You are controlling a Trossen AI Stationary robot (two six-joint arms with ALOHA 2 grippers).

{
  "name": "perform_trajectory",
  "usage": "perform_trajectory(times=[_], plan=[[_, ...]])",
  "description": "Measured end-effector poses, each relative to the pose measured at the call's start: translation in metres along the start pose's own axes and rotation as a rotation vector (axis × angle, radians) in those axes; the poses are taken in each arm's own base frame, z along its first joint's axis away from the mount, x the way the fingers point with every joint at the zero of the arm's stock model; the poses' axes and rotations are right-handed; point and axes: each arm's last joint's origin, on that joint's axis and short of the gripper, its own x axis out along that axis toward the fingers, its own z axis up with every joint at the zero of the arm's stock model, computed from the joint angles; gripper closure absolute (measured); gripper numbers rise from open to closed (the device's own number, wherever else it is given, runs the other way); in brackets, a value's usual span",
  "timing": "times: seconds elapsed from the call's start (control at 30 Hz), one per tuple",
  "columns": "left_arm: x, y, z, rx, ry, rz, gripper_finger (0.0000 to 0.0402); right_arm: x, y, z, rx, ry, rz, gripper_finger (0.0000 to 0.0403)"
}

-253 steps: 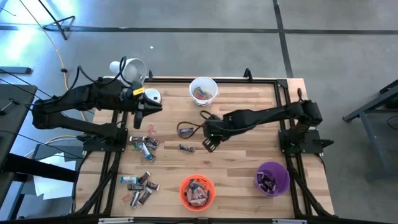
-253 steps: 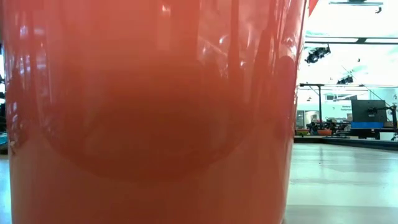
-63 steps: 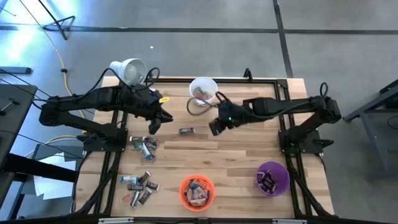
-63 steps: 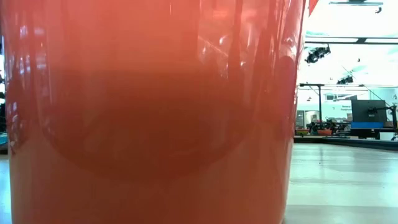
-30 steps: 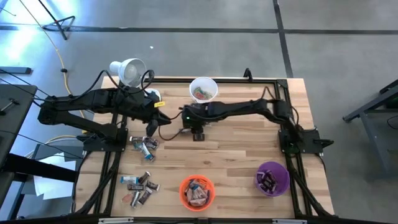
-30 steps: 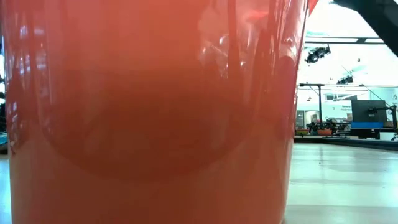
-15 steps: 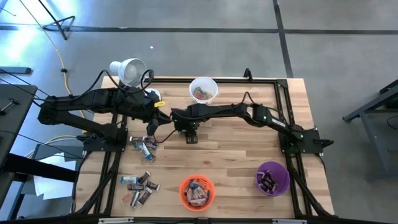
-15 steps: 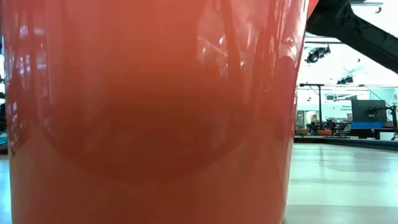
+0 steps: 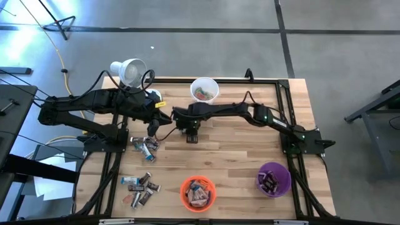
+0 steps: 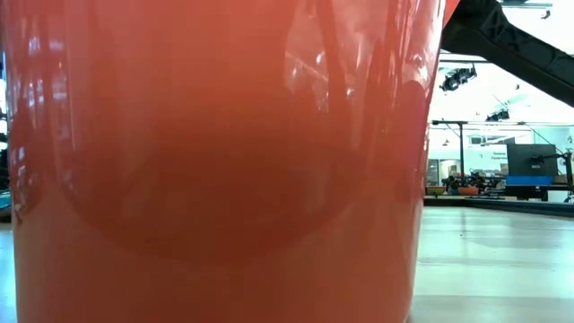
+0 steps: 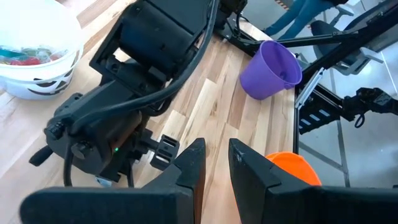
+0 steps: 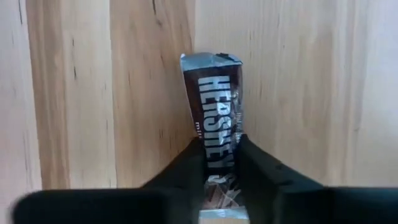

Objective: Organize candy in baskets
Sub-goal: Put the dark brown chocolate bar into the dark purple bucket

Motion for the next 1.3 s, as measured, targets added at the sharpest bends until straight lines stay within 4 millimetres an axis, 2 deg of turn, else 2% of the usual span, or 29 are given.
perform_trajectory(times=[0.07, 0.13, 0.23, 0.43, 0.53, 0.6, 0.73, 0.8, 1.07, 1.2, 1.3], plan=[[0.0, 0.0, 0.0, 0.0, 0.0, 0.0, 0.0346, 0.0, 0.0, -0.001, 0.014, 0.003, 0.022, 0.0374], [0.0, 0.0, 0.0, 0.0, 0.0, 0.0, 0.0346, 0.0, 0.0, -0.001, 0.049, 0.01, 0.038, 0.039], [0.0, 0.0, 0.0, 0.0, 0.0, 0.0, 0.0346, -0.004, 0.001, -0.003, 0.111, 0.026, 0.043, 0.0377], [0.0, 0.0, 0.0, 0.0, 0.001, 0.0, 0.0346, -0.034, 0.007, -0.018, 0.147, 0.148, 0.055, 0.038], [0.0, 0.0, 0.0, 0.0, 0.002, 0.001, 0.0346, -0.064, 0.01, -0.021, 0.148, 0.138, 0.051, 0.0387], [0.0, 0.0, 0.0, 0.008, 0.003, 0.001, 0.0346, -0.089, 0.013, -0.029, 0.171, 0.175, 0.048, 0.0387], [0.0, 0.0, 0.0, 0.017, 0.004, 0.002, 0.0346, -0.122, 0.021, -0.044, 0.228, 0.244, 0.028, 0.0381], [0.0, 0.0, 0.0, 0.024, 0.004, 0.002, 0.0346, -0.147, 0.029, -0.054, 0.259, 0.264, 0.022, 0.0379], [0.0, 0.0, 0.0, 0.046, 0.003, 0.002, 0.0346, -0.233, 0.082, -0.081, 0.342, 0.075, 0.037, 0.0378], [0.0, 0.0, 0.0, 0.046, 0.002, 0.003, 0.0346, -0.257, 0.112, -0.094, 0.469, -0.021, -0.09, 0.0378], [0.0, 0.0, 0.0, 0.051, -0.005, 0.006, 0.0346, -0.265, 0.134, -0.107, 0.57, -0.068, -0.145, 0.0378]])
